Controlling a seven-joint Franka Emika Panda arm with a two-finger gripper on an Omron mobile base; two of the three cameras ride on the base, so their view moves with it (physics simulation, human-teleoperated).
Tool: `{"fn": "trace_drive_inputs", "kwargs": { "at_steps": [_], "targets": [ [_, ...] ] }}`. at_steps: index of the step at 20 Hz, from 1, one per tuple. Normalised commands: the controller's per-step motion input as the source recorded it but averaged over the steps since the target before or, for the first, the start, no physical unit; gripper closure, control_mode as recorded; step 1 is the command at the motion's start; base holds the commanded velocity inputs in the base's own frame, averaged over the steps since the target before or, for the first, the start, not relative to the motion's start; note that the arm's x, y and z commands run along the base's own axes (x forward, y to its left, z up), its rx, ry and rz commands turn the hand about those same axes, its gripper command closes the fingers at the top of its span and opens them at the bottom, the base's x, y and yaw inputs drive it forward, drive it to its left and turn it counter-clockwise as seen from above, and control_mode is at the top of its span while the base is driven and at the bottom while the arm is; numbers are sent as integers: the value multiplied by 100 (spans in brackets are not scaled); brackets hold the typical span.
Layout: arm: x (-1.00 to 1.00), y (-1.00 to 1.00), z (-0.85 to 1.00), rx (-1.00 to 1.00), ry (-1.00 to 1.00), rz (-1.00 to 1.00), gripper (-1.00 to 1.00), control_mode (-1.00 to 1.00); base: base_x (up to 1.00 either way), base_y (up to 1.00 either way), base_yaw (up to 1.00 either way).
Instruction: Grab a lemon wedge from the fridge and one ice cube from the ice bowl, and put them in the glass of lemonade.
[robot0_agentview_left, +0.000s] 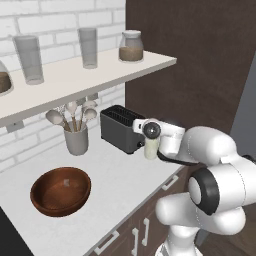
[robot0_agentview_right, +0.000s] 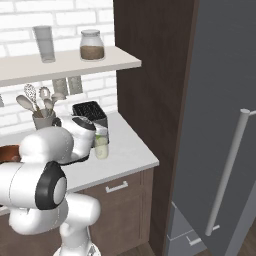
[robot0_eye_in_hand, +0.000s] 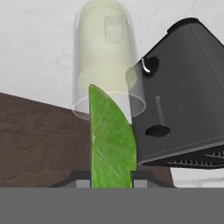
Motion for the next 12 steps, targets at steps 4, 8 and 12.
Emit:
{"fn": "trace_drive_inputs", "kwargs": {
  "at_steps": [4,8,12],
  "targets": [
    [-1,0,13,0,0,-4,100,-100,0,0,0],
    [0,0,32,0,0,-4,100,-100,0,0,0],
    [1,0,18,0,0,-3,100,-100,0,0,0]
  ]
}}
